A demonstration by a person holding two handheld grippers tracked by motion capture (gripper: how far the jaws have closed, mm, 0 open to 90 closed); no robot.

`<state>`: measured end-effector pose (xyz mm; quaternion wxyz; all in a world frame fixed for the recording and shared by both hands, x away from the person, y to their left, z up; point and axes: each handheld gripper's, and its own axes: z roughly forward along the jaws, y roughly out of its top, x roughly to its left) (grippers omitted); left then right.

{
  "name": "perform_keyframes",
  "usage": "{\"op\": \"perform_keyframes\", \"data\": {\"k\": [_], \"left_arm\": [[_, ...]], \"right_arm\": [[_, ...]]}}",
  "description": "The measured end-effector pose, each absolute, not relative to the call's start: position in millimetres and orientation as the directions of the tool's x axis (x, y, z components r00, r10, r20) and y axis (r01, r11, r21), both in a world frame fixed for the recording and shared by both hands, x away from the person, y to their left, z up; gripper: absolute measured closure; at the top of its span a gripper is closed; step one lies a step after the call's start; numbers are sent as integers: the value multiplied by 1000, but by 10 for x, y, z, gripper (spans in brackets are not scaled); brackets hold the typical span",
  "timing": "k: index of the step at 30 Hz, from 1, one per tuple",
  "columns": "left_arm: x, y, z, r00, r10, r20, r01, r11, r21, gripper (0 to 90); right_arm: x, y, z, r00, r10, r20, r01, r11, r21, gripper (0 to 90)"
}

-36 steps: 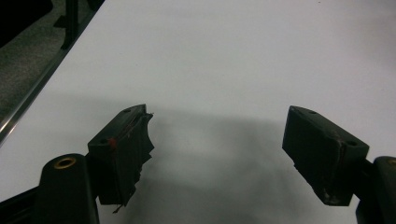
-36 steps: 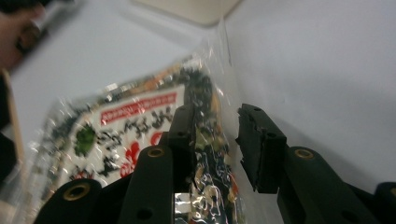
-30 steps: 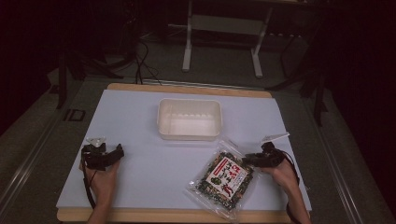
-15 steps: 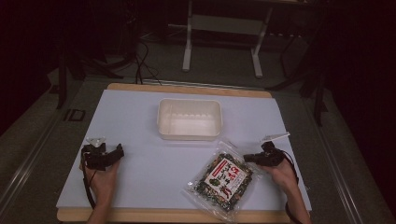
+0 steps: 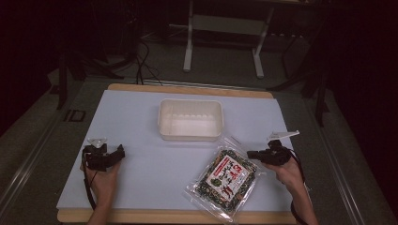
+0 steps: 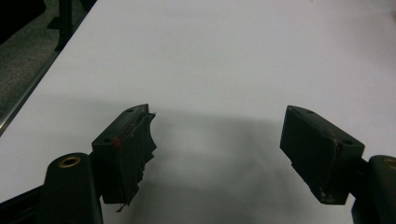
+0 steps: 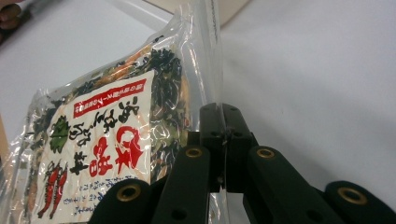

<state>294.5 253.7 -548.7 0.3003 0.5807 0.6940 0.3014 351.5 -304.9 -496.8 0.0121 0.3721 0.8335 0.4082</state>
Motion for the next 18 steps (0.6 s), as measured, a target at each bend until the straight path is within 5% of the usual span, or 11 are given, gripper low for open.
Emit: {"op": "perform_keyframes", "data": {"k": [18], "left_arm": [[2946,2525,-5489,-127,990,-65,628,131,767,275]], "right_arm": [[3551,-2916,-4538,-764,604,227,524,375,765,899]]}}
